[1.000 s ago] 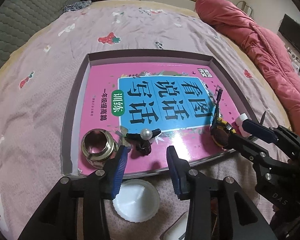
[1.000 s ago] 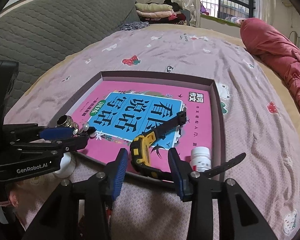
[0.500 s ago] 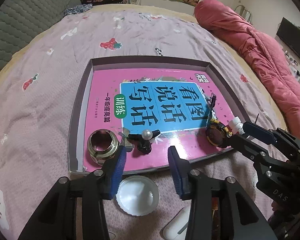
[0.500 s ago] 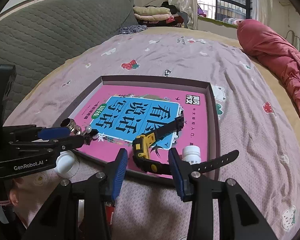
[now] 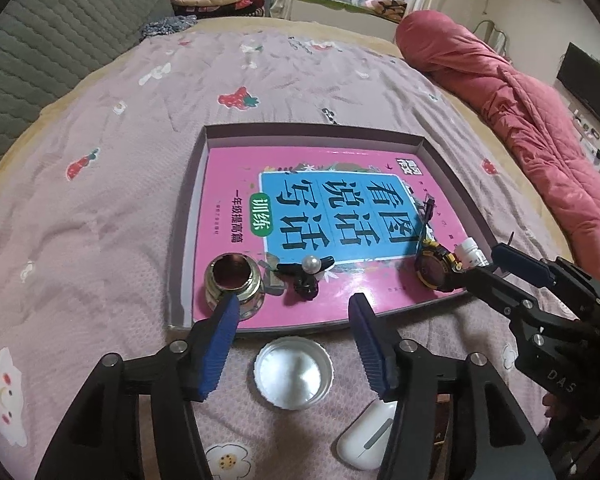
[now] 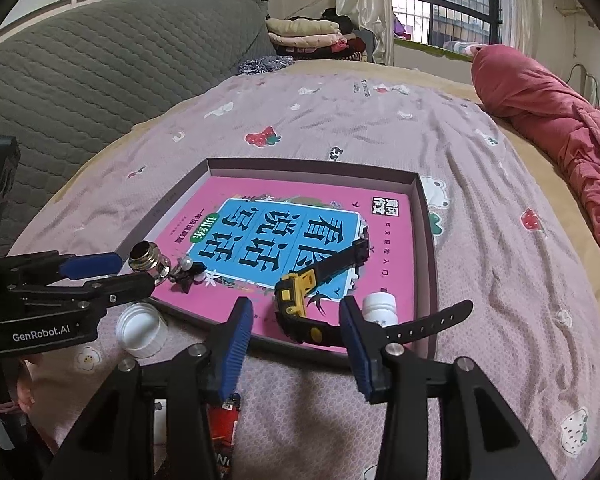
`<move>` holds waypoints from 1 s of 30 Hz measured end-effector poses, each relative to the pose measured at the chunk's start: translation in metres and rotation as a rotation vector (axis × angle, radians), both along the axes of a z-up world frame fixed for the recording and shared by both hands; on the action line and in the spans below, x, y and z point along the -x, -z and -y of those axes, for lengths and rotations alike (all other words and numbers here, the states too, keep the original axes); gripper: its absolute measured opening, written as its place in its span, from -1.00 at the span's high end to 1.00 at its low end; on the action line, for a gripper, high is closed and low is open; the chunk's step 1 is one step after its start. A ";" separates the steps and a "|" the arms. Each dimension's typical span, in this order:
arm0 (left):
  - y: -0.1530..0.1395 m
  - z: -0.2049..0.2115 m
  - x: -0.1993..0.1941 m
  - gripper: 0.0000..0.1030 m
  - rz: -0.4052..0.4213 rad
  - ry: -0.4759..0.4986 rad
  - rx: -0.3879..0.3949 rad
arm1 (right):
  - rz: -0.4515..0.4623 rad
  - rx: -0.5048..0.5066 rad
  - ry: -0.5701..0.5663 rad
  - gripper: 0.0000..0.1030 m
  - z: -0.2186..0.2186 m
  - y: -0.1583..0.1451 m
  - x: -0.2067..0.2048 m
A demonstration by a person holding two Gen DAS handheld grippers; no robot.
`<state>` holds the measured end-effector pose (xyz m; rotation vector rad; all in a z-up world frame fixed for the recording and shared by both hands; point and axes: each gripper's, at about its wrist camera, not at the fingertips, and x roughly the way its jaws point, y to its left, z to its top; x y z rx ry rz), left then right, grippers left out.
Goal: Organize rigid objects
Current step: 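Withdraw both tools from the tray back toward the remaining items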
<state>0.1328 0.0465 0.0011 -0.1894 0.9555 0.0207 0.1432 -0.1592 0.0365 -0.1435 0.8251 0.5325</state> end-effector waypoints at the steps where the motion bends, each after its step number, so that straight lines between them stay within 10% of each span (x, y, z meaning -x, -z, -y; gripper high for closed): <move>1: -0.001 0.000 0.001 -0.15 0.002 -0.003 -0.005 | 0.000 0.000 0.001 0.00 0.000 -0.001 0.001; 30: -0.006 0.011 0.061 -0.31 0.030 0.032 -0.069 | -0.015 0.027 0.025 -0.01 0.000 -0.001 0.044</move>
